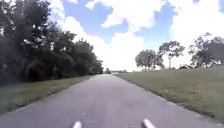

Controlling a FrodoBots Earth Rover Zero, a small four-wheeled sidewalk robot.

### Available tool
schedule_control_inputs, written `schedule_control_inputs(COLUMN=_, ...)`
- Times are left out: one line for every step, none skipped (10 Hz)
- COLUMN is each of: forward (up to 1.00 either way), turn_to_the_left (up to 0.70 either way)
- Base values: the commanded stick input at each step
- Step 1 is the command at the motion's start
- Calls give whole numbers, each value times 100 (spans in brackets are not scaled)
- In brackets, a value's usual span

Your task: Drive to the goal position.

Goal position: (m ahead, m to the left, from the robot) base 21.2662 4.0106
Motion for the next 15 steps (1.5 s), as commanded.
schedule_control_inputs(forward=70, turn_to_the_left=0)
schedule_control_inputs(forward=70, turn_to_the_left=0)
schedule_control_inputs(forward=70, turn_to_the_left=0)
schedule_control_inputs(forward=70, turn_to_the_left=0)
schedule_control_inputs(forward=70, turn_to_the_left=0)
schedule_control_inputs(forward=70, turn_to_the_left=0)
schedule_control_inputs(forward=70, turn_to_the_left=8)
schedule_control_inputs(forward=70, turn_to_the_left=22)
schedule_control_inputs(forward=70, turn_to_the_left=35)
schedule_control_inputs(forward=70, turn_to_the_left=35)
schedule_control_inputs(forward=70, turn_to_the_left=35)
schedule_control_inputs(forward=70, turn_to_the_left=24)
schedule_control_inputs(forward=70, turn_to_the_left=10)
schedule_control_inputs(forward=70, turn_to_the_left=0)
schedule_control_inputs(forward=70, turn_to_the_left=0)
